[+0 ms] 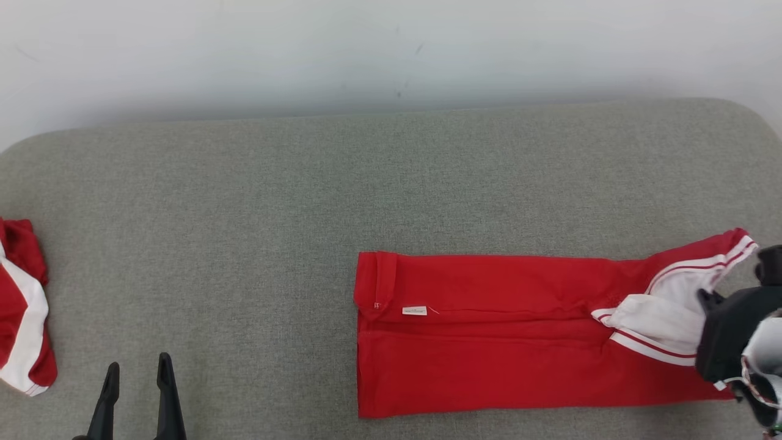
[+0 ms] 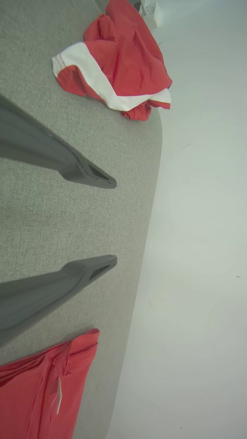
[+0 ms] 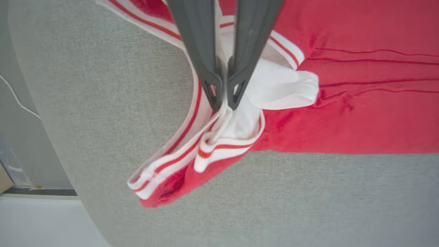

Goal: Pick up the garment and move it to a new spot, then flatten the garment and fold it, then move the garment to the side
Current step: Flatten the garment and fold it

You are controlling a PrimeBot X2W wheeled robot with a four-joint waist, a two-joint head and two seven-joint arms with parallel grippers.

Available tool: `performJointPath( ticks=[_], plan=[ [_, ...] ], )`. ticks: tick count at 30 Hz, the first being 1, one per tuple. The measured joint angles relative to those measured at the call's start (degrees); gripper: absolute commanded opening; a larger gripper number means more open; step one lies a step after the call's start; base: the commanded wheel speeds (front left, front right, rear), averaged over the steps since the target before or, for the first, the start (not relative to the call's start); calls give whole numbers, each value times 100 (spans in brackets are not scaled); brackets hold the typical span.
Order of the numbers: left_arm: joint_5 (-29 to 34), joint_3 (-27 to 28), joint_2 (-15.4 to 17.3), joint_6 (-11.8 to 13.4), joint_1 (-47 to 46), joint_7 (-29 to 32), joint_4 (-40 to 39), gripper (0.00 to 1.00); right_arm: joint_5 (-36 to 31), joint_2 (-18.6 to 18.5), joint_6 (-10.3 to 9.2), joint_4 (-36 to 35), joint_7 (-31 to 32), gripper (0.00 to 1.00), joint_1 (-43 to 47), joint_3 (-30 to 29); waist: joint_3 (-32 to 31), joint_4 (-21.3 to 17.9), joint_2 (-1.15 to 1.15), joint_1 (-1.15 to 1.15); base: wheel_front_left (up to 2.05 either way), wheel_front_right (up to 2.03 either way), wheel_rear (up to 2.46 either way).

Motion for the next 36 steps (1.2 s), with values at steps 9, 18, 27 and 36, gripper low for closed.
performJointPath(
  ticks=[9, 18, 27, 36],
  plan=[
    [0, -7, -34, 0, 27, -1, 34, 100, 366, 110, 0, -1123, 566, 0, 92, 1218, -43, 53, 0, 0, 0, 0, 0],
    [-14, -144, -65, 0, -1, 0, 92, 100, 738, 355, 0, -676, 539, 0, -482, 2438, -44, 175, 0, 0, 0, 0, 0],
    [-32, -252, -70, -1, -2, -1, 138, 100, 1067, 701, 0, 396, 155, 0, -1142, 3301, -84, 388, 0, 0, 0, 0, 0],
    [-42, -338, -73, -1, -4, 0, 167, 100, 1382, 1057, 0, 1322, -154, 0, -1670, 3831, -74, 592, 0, 0, 0, 0, 0]
  ],
)
